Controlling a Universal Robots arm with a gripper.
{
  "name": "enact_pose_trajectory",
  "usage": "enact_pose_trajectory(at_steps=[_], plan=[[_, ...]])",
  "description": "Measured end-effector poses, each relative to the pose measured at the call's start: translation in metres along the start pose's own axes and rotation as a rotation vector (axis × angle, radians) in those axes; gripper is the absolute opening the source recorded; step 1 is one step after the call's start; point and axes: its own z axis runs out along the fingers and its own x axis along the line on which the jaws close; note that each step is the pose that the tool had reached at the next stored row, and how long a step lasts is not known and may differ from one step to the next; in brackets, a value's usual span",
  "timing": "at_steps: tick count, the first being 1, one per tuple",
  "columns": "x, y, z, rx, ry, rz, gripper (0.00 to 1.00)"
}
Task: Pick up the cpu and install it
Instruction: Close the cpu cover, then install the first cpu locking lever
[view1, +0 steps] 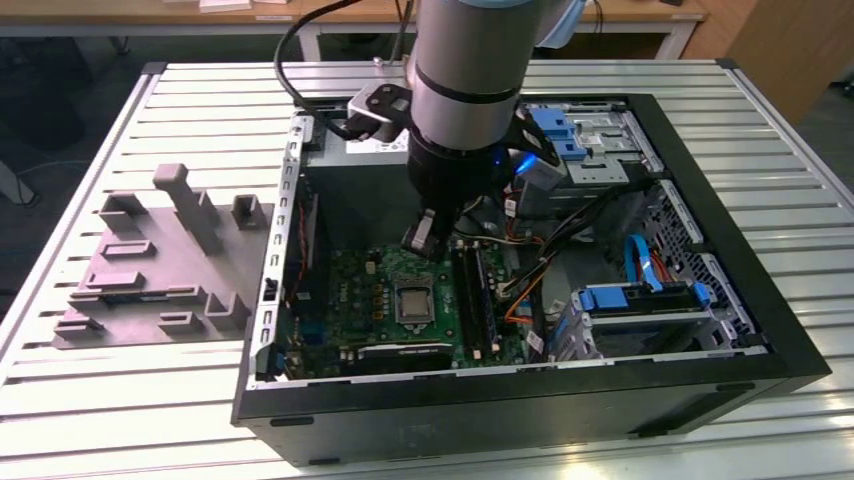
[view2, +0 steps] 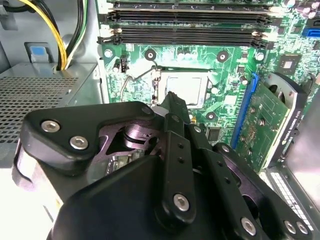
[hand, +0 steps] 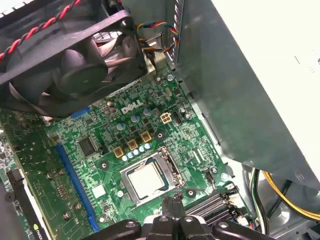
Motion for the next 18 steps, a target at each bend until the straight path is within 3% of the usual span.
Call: enact_pose_trajectory(at_steps=[6, 9, 14, 18], plan=[[0.0003, 0.0019, -0.0024, 0.0010, -0.0017, 0.021, 0.11], [0.0011, 0.0080, -0.0097, 0.0038, -0.0077, 0.087, 0.11], [0.0020, 0.0213, -0.0260, 0.0093, -0.0209, 0.231, 0.11], [0.0014, 0.0363, -0.0447, 0.0140, -0.0367, 0.396, 0.11]])
